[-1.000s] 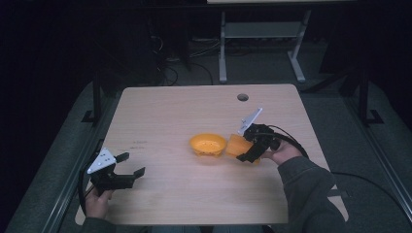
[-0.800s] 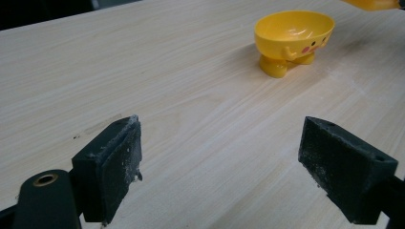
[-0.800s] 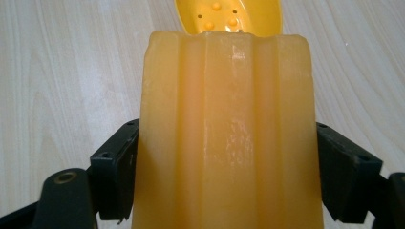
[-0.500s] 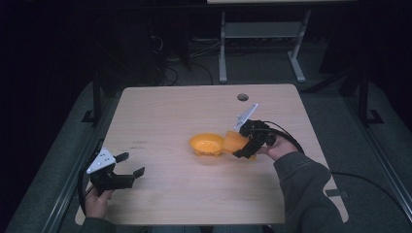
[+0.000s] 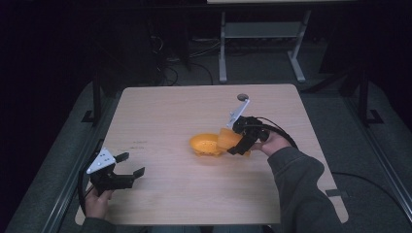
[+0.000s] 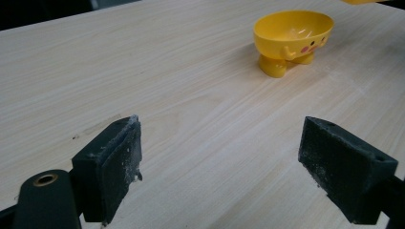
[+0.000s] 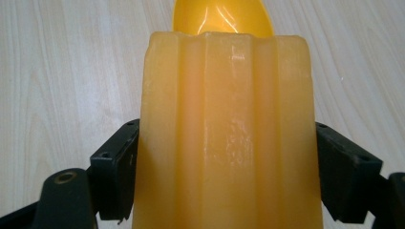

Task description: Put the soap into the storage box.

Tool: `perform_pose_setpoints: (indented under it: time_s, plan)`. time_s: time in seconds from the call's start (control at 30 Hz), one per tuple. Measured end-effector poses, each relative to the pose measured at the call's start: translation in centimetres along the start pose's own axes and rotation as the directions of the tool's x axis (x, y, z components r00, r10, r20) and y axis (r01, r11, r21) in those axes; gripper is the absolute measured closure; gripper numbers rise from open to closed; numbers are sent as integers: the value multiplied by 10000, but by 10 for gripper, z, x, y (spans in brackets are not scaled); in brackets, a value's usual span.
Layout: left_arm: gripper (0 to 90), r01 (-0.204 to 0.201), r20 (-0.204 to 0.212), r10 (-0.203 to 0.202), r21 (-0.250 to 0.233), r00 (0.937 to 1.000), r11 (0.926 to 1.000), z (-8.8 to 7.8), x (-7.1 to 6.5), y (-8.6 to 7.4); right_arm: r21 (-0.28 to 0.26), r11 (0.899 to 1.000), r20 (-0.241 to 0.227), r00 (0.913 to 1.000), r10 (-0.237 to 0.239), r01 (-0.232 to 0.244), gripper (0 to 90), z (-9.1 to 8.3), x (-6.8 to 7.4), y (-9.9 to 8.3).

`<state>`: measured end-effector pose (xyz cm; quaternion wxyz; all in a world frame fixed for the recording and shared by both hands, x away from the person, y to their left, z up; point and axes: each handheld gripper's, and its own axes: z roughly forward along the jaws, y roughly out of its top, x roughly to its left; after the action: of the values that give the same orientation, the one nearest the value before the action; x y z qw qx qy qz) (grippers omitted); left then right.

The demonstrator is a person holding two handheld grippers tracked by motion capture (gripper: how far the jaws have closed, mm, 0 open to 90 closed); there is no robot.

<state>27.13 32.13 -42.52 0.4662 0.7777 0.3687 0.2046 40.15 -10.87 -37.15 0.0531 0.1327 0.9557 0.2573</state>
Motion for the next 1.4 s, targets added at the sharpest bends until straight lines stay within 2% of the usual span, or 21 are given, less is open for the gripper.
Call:
perform_pose_setpoints:
  time_s: [0.37, 0.57, 0.73, 0.9, 1.23, 1.4]
  plan:
    - [141, -4, 8, 4, 5, 10000, 10000, 0, 0, 0, 100, 9999, -51, 9999, -111, 111, 206, 4, -6, 10]
    - [141, -10, 18, 10, 3, 10000, 10000, 0, -1, 0, -92, 9998, -119, 9998, -162, 161, 206, 4, -8, 17]
    - [141, 23, 18, -23, -31, 10000, 10000, 0, 0, 0, 51, 9994, -134, 9994, -334, 335, 206, 6, -9, 26]
    - [141, 25, 33, -25, -31, 10000, 10000, 0, 0, 0, -112, 9991, -155, 9990, -418, 416, 206, 5, -11, 32]
    - [141, -21, 2, 21, 8, 10000, 10000, 0, 0, 0, -30, 9968, -176, 9966, -803, 802, 206, 8, -10, 47]
    - [141, -56, 11, 56, 8, 10000, 10000, 1, -1, 0, -125, 9968, -291, 9964, -799, 796, 206, 10, -11, 51]
